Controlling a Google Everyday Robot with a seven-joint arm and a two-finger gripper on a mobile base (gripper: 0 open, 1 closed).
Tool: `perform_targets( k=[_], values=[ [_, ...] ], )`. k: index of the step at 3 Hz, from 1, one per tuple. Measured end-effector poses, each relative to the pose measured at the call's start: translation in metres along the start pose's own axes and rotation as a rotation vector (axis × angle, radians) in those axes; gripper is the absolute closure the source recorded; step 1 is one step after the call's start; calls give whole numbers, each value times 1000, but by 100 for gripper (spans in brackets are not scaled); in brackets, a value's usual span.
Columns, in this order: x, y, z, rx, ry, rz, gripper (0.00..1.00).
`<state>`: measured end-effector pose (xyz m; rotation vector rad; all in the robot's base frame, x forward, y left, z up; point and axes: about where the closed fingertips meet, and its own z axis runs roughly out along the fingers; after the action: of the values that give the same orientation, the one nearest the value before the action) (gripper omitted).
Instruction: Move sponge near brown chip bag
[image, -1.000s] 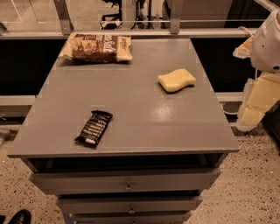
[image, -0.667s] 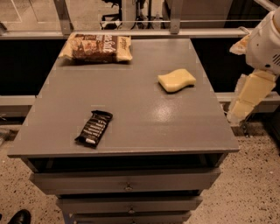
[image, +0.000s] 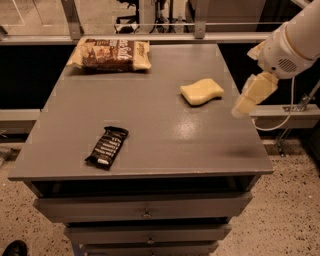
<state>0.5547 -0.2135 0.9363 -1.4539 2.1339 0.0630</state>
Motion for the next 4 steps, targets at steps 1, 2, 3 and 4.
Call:
perform_targets(
  k=[1,2,3,4],
  values=[
    [-3,-37,40,-6,-97,104,0],
    [-8,-60,80,-23,-182,189,0],
    [-15,-74,124,-23,-260,242,3],
    [-15,-76,144,-27,-280,268,26]
  ],
)
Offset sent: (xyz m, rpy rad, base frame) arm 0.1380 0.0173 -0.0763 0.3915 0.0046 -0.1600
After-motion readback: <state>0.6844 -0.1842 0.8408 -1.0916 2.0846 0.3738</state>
